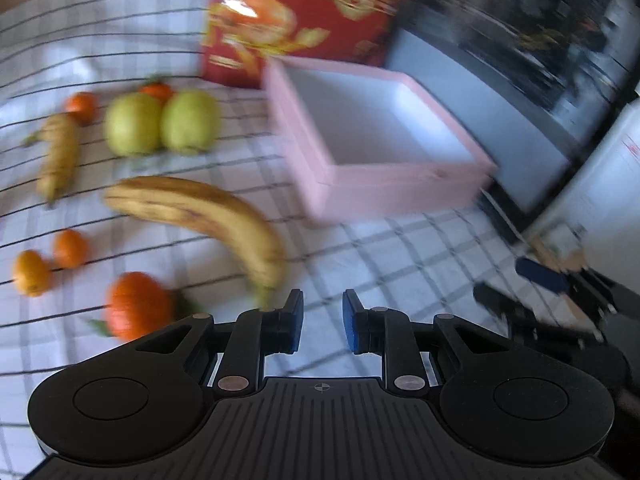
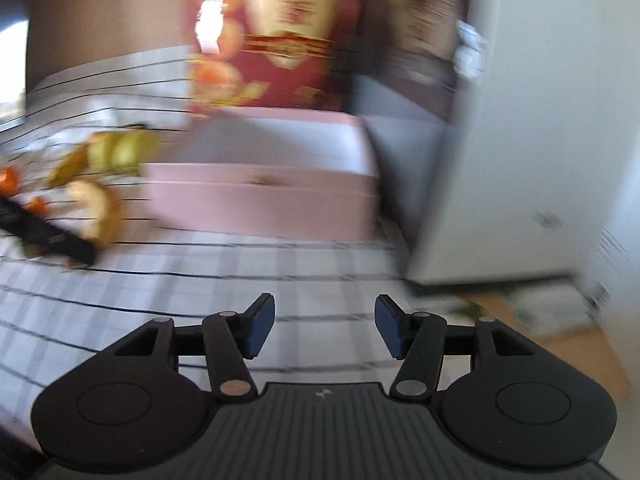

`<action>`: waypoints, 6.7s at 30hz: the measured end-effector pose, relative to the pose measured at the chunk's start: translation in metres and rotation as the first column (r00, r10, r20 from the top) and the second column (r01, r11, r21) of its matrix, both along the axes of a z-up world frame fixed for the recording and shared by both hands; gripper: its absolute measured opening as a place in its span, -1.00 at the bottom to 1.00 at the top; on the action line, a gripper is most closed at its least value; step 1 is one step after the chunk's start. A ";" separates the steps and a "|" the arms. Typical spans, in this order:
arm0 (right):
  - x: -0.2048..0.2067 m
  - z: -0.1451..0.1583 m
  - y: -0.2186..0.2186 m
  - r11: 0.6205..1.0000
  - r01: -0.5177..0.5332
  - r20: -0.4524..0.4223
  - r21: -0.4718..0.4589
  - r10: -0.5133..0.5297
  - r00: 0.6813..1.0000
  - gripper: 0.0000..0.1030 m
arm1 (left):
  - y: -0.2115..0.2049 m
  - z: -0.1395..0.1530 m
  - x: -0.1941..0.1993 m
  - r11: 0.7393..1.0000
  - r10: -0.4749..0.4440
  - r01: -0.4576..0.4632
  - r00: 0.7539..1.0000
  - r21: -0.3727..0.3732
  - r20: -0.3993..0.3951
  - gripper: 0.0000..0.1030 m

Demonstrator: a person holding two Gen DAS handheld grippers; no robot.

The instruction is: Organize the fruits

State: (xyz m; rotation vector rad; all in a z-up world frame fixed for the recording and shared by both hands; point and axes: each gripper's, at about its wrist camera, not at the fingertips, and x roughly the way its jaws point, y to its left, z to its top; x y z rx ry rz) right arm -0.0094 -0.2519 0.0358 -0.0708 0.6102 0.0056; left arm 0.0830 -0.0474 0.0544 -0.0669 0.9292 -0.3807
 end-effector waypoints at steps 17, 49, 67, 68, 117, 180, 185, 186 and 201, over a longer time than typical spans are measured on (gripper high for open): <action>0.051 0.012 0.074 0.975 -0.223 -0.036 -0.004 0.222 0.974 0.22 | 0.194 0.001 -0.003 0.767 0.637 -0.636 0.770 -0.090 -0.012 -0.52; 0.039 -0.006 0.079 0.978 -0.206 -0.112 -0.020 0.203 0.973 0.23 | 0.050 -0.001 -0.004 0.974 -0.051 0.014 0.986 0.227 0.159 -0.12; 0.054 0.014 0.101 0.941 -0.340 -0.052 0.006 0.340 0.939 0.22 | 0.079 -0.024 0.020 0.992 0.099 -0.099 0.995 0.077 0.012 -0.10; 0.058 0.017 0.107 0.933 -0.360 -0.042 0.007 0.360 0.932 0.22 | 0.083 -0.023 0.018 0.992 0.106 -0.106 0.994 0.061 0.003 -0.10; 0.036 -0.001 0.028 0.981 -0.158 -0.198 0.112 0.178 0.964 -0.30 | 0.015 -0.005 -0.006 0.983 -0.184 0.184 0.983 -0.013 0.007 -0.12; 0.221 0.010 -0.015 0.984 0.038 -0.168 -0.176 -0.068 0.983 -0.30 | 0.022 0.048 0.069 0.961 -0.085 0.100 0.994 -0.257 0.071 -0.12; 0.217 0.003 -0.017 0.985 0.025 -0.199 -0.173 -0.060 0.978 -0.30 | 0.024 0.047 0.070 0.960 -0.082 0.098 0.994 -0.261 0.071 -0.12; 0.212 0.004 -0.016 0.983 0.025 -0.177 -0.182 -0.058 0.982 -0.30 | 0.023 0.046 0.070 0.960 -0.083 0.099 0.994 -0.261 0.071 -0.12; 0.053 0.046 -0.014 0.998 0.061 0.090 0.003 -0.061 0.994 0.31 | -0.043 0.056 0.137 0.946 -0.156 0.171 0.985 -0.277 0.078 -0.12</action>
